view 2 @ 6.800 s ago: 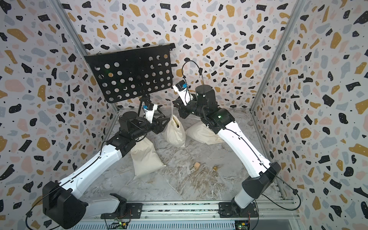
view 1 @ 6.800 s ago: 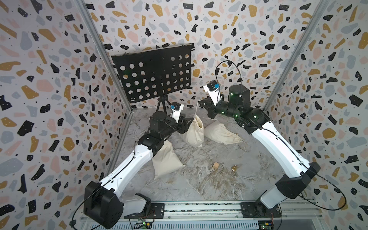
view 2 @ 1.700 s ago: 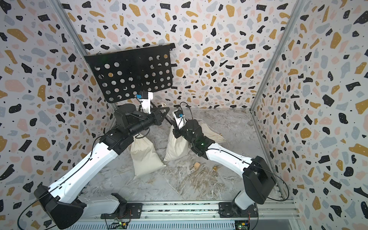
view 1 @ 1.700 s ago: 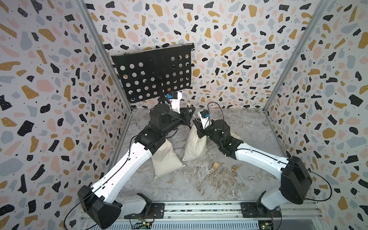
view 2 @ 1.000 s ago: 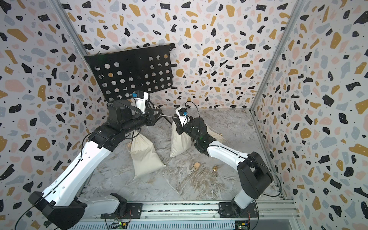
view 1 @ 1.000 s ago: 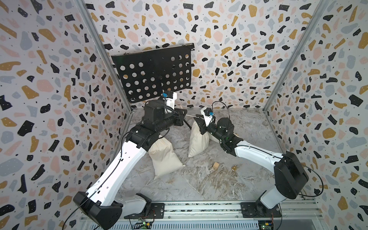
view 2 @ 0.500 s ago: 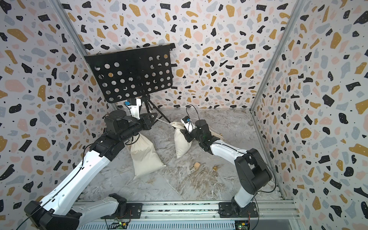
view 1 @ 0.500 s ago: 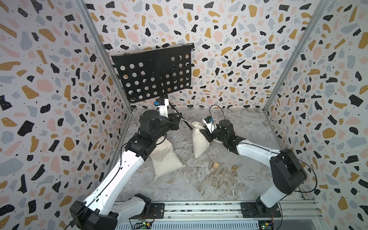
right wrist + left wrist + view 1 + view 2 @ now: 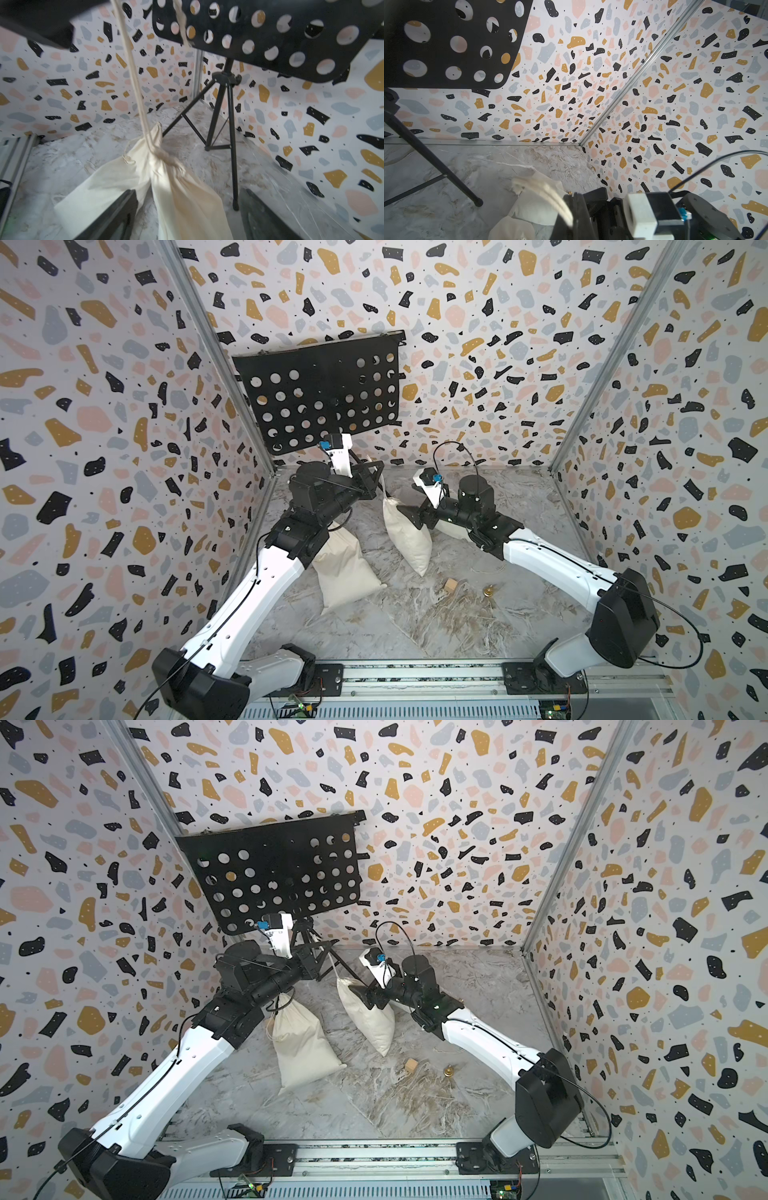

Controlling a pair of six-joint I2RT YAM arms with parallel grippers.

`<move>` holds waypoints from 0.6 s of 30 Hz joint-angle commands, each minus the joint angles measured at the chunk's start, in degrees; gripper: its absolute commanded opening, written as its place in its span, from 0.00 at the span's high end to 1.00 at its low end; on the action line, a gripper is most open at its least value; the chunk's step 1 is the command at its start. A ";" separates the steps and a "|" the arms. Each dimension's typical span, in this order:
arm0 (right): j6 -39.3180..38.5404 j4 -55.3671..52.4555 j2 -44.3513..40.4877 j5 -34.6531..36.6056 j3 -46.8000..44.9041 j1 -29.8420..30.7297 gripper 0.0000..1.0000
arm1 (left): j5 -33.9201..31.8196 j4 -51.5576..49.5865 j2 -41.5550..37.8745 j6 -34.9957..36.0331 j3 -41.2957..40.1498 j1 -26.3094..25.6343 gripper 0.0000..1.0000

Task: Close the soil bag
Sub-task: Frap the soil bag at the center of the board.

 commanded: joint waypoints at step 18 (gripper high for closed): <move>0.44 -5.60 10.85 -0.48 10.46 2.12 0.84 | -0.05 3.40 -5.10 1.40 4.03 -0.23 1.00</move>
